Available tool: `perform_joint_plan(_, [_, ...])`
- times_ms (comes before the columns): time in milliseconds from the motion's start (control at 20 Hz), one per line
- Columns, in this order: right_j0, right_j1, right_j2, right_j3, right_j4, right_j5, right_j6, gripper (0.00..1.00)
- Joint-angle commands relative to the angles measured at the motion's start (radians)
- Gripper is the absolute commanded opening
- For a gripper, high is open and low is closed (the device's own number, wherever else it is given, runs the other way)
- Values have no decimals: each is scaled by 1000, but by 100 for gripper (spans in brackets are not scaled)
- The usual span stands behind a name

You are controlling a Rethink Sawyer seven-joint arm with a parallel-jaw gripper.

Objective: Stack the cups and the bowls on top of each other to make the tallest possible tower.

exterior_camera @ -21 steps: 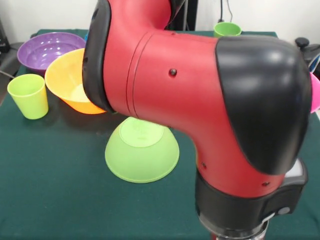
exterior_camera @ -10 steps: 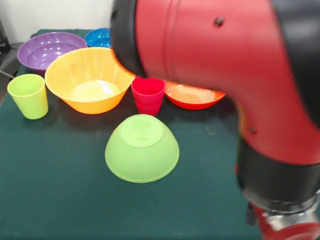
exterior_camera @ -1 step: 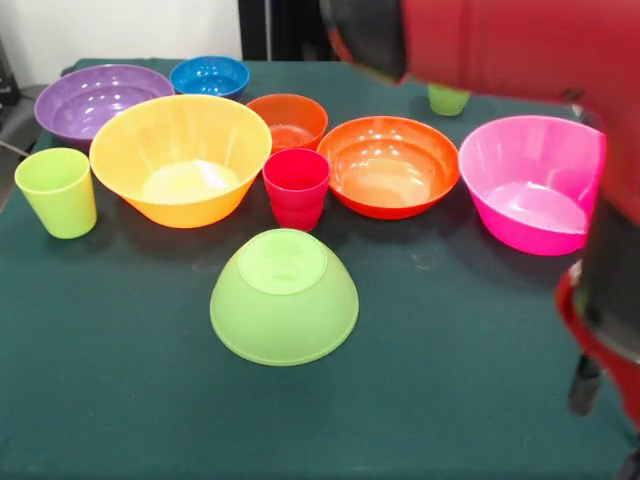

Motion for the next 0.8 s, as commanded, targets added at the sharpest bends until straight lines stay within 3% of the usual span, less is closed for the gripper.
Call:
perform_joint_plan(50, [99, 13, 160, 121, -169, 137, 229, 100])
perform_joint_plan(400, [247, -11, 327, 301, -288, 140, 189, 100])
perform_joint_plan(800, [350, -21, 403, 372, -388, 106, 205, 100])
